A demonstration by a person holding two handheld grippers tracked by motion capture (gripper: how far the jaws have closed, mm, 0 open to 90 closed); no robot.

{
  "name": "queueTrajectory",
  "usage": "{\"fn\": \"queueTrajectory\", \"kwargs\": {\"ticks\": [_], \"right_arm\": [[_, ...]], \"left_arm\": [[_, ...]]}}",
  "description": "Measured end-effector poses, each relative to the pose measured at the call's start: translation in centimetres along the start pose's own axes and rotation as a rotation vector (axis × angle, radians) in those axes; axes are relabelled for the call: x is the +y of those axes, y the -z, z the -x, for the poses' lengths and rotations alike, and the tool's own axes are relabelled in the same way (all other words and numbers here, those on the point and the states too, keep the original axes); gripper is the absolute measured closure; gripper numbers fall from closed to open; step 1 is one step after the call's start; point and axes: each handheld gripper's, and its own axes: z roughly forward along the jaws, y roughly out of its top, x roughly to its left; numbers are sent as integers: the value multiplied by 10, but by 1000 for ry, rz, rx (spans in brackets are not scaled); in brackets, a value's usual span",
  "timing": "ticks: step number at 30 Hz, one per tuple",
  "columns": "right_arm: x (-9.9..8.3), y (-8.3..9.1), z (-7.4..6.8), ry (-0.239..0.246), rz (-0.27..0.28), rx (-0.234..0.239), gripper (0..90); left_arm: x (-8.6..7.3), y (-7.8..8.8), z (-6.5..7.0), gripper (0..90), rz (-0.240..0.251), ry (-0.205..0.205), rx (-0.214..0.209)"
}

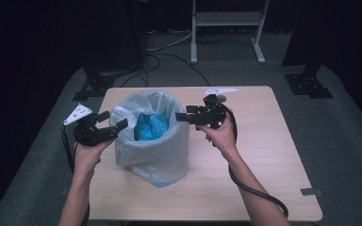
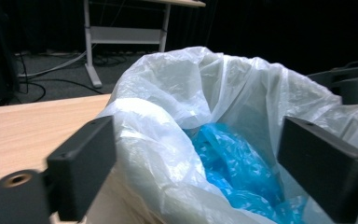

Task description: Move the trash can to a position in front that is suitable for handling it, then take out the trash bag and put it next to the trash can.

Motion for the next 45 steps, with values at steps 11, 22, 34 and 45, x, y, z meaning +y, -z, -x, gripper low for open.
{"fn": "queueTrajectory", "kwargs": {"ticks": [11, 22, 34, 45], "right_arm": [[2, 19, 3, -7, 61, -14, 281], [3, 27, 7, -6, 107, -38, 281], [2, 24, 3, -5, 92, -18, 276], [9, 0, 1, -22, 41, -40, 272]], "left_arm": [[-1, -7, -18, 364, -39, 40, 3], [2, -2, -18, 665, -12, -17, 97], [23, 15, 3, 900, 60, -133, 88], [31, 24, 7, 900, 99, -128, 41]]}}
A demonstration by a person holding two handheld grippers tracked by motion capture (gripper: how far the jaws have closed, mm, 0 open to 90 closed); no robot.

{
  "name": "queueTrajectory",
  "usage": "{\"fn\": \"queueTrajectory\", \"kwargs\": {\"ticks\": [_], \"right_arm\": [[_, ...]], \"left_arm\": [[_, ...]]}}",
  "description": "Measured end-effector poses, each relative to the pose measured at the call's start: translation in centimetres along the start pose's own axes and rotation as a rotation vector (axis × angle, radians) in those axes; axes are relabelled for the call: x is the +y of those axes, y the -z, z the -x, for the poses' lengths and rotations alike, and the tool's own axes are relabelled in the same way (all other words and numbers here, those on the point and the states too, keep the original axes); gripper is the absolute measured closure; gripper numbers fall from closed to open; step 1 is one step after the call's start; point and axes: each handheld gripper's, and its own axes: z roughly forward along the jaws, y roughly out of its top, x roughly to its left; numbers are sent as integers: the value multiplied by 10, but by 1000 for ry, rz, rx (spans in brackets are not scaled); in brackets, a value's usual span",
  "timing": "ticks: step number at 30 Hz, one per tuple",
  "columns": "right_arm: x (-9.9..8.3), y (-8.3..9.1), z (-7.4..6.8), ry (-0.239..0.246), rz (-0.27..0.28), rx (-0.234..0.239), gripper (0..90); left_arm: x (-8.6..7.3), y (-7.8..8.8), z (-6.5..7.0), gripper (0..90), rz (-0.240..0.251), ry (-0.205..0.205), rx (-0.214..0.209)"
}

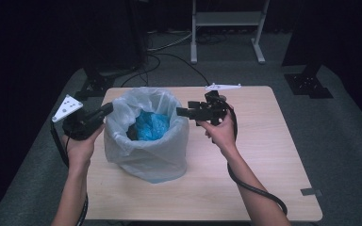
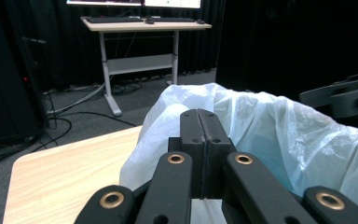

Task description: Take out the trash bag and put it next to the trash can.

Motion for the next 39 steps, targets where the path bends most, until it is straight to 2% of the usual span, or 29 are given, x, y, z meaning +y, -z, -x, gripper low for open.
{"fn": "queueTrajectory", "kwargs": {"ticks": [5, 9, 13, 14, 18, 23, 24, 27, 31, 39], "right_arm": [[0, -15, 0, 3, -26, -37, 313], [-3, -21, -4, 22, -33, -77, 442], [-3, -21, -9, 40, -9, -133, 605], [-2, -21, -10, 41, 3, -144, 669], [1, -22, -18, 71, 26, -214, 764], [6, -22, -22, 67, 61, -251, 898], [6, -22, -22, 64, 63, -258, 900], [9, -22, -22, 42, 76, -249, 900], [13, -21, -25, 6, 98, -203, 900], [22, -28, -40, -55, 121, -69, 900]], "left_arm": [[1, 3, -3, 900, 11, 17, -1], [-2, 6, -7, 900, 12, 35, -5], [-4, 9, -10, 900, 21, 59, -22], [-4, 9, -10, 900, 24, 63, -26], [-4, 10, -11, 900, 39, 86, -48], [-2, 9, -9, 900, 48, 102, -74], [-2, 9, -8, 900, 50, 105, -79], [0, 8, -7, 900, 54, 109, -96], [2, 6, -2, 900, 58, 118, -136], [5, -10, 14, 900, 43, 123, -235]]}}
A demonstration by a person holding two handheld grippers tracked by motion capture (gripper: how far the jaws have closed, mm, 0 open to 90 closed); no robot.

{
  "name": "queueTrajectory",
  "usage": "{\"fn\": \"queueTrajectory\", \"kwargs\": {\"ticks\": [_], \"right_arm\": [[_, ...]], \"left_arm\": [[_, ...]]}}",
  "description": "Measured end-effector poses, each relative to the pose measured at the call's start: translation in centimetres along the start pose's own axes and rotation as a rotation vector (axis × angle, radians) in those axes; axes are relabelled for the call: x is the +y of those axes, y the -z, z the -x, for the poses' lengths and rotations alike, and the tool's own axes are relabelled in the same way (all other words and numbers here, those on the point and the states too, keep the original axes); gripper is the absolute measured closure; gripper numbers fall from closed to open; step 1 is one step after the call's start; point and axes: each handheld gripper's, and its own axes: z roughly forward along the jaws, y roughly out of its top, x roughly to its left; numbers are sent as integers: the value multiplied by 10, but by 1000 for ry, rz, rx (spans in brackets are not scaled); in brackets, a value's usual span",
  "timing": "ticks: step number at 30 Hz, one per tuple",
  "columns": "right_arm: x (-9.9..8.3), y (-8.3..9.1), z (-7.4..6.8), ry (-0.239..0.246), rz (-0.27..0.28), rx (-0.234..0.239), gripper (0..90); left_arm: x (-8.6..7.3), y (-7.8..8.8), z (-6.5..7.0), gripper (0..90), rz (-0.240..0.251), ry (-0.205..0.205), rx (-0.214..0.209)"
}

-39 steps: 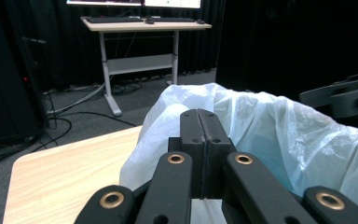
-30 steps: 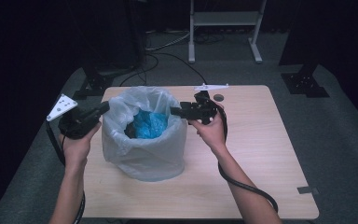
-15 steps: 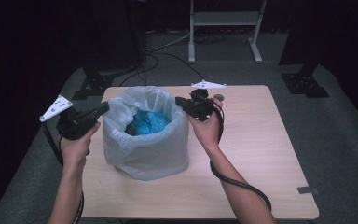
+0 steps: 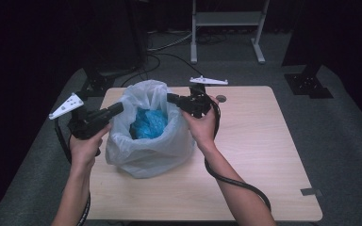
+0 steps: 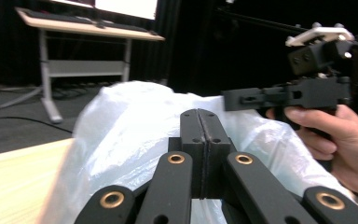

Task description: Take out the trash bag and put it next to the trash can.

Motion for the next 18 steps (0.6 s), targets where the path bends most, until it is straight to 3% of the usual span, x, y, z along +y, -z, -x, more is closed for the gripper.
{"fn": "queueTrajectory", "kwargs": {"ticks": [9, 18], "right_arm": [[-7, -12, -16, -62, -4, 138, 900], [-20, -12, -29, -21, -11, 238, 900]], "left_arm": [[-2, -26, 6, 900, -12, 62, -80], [-2, -35, 8, 900, -30, 86, -105]]}}
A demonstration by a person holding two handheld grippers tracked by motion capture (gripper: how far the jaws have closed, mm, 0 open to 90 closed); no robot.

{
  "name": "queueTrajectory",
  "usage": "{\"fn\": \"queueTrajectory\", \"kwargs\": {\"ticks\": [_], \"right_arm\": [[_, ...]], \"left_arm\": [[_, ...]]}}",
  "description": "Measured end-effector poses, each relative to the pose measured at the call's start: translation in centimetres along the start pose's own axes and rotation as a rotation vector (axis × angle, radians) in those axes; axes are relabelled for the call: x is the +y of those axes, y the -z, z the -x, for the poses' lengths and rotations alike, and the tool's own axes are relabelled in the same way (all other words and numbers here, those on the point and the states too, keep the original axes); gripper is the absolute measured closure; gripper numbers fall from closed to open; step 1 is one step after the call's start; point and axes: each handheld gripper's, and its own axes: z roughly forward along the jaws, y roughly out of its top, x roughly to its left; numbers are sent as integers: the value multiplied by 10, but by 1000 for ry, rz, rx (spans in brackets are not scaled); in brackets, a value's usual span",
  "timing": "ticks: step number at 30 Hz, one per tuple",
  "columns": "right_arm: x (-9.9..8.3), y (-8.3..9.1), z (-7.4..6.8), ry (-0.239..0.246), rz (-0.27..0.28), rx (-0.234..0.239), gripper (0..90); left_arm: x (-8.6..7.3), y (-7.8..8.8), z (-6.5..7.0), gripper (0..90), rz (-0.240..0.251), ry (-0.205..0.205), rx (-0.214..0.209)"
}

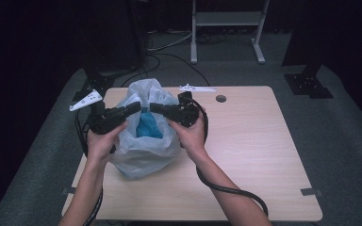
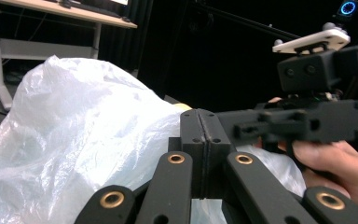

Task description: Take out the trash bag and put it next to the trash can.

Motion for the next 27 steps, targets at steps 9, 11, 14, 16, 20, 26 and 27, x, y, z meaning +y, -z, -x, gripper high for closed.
{"fn": "queueTrajectory", "kwargs": {"ticks": [9, 11, 14, 16, 20, 26, 27], "right_arm": [[-9, 0, -9, 108, -40, 42, 900], [-9, 0, -11, 128, -49, 37, 900], [-10, 0, -14, 160, -57, 34, 900], [-11, -1, -16, 187, -69, 33, 900], [-12, -3, -20, 227, -83, 35, 900], [-13, -4, -25, 294, -114, 54, 900], [-14, -4, -26, 303, -120, 56, 900]], "left_arm": [[2, -8, 1, 900, -31, 24, -19], [2, -9, 1, 900, -35, 33, -24], [3, -12, 0, 861, -53, 73, -48], [4, -14, 0, 819, -65, 96, -62], [6, -17, -1, 740, -103, 108, -62], [7, -24, -7, 676, -163, 136, -67], [7, -26, -8, 684, -181, 130, -66]]}}
